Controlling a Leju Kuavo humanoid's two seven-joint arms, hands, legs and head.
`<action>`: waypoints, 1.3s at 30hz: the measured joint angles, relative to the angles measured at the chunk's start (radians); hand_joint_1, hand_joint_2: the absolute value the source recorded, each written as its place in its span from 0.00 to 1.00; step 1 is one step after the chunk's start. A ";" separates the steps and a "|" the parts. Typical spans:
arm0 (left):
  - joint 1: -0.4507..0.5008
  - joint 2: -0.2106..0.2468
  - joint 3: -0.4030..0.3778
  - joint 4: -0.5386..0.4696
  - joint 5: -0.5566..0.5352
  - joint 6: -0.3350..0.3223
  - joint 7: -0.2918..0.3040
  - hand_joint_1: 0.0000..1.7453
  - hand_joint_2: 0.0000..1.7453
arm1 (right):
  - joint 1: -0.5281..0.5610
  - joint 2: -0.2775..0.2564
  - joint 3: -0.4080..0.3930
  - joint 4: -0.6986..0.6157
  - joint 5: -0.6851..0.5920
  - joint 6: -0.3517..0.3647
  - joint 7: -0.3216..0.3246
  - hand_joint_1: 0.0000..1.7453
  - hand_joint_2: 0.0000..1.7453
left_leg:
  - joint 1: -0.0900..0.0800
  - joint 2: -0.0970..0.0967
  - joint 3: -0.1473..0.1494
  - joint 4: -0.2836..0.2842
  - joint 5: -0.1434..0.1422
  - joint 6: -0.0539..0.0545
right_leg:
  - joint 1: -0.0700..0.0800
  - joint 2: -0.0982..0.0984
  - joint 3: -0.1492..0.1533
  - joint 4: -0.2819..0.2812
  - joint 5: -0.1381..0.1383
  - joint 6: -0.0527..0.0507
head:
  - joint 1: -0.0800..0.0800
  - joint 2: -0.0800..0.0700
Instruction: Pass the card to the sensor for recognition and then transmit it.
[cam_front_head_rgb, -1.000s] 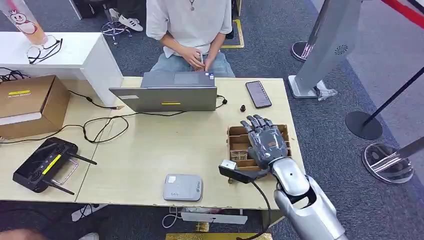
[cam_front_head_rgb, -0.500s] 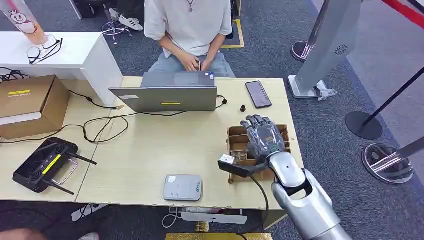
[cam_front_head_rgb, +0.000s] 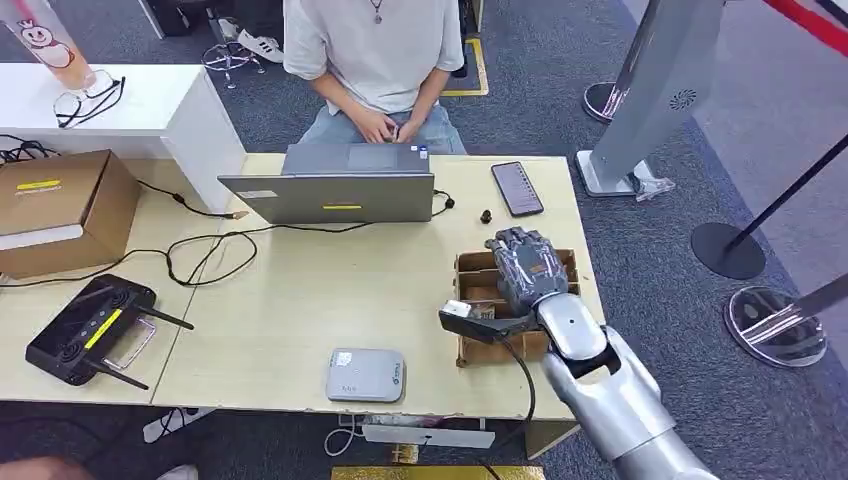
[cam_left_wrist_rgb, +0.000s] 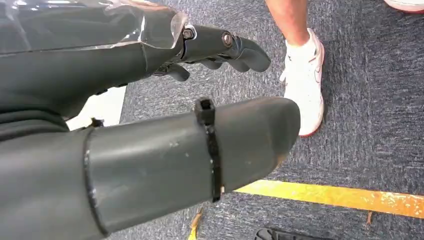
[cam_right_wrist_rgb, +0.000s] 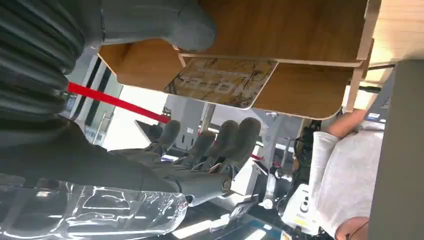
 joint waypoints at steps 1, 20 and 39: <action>0.000 0.000 0.000 0.000 0.001 0.000 -0.001 0.00 0.00 | 0.000 0.000 0.000 0.003 0.000 -0.004 0.000 0.38 1.00 | 0.000 0.000 0.000 0.000 0.000 0.000 | 0.000 0.000 0.000 0.000 0.000 0.000 | 0.000 0.000; 0.000 0.000 0.000 0.000 0.003 0.002 -0.008 0.00 0.00 | 0.024 0.000 -0.006 -0.033 -0.007 -0.018 0.010 0.39 1.00 | 0.000 0.000 0.000 0.000 0.000 0.000 | 0.000 0.000 0.000 0.000 0.000 0.000 | 0.000 0.000; 0.000 0.000 0.000 0.000 0.001 0.003 -0.011 0.00 0.00 | 0.091 -0.011 -0.032 -0.116 0.007 -0.017 0.021 0.50 1.00 | 0.000 0.000 0.000 0.000 0.000 0.000 | 0.000 0.000 0.000 0.000 0.000 0.000 | 0.000 0.000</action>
